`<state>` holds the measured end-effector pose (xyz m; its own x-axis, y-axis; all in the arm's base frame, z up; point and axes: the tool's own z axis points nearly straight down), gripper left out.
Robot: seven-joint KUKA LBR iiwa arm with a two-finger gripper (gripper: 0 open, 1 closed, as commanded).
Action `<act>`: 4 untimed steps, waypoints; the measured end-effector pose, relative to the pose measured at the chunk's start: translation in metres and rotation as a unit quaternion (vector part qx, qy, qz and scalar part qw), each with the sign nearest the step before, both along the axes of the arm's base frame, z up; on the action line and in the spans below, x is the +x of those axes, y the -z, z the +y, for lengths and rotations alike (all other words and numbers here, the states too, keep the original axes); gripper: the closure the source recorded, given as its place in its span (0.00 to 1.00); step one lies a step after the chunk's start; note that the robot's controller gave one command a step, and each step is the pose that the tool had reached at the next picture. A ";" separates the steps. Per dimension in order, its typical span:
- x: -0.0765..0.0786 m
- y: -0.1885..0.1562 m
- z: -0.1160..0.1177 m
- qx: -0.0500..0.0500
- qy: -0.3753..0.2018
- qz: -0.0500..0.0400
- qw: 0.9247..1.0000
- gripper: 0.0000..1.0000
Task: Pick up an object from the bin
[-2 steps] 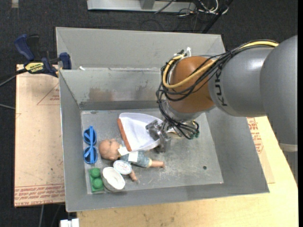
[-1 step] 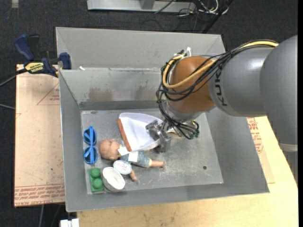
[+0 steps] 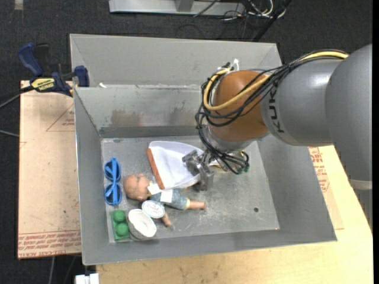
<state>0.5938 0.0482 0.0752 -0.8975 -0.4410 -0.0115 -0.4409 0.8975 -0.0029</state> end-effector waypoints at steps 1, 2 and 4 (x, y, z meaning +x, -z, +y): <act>-0.008 -0.001 0.014 -0.005 -0.222 -0.009 0.975 1.00; -0.008 -0.001 0.014 -0.005 -0.221 -0.009 0.975 1.00; -0.008 -0.001 0.014 -0.004 -0.221 -0.009 0.975 1.00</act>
Offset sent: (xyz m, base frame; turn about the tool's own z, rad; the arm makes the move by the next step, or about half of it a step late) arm 0.0000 0.0000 0.0000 0.0000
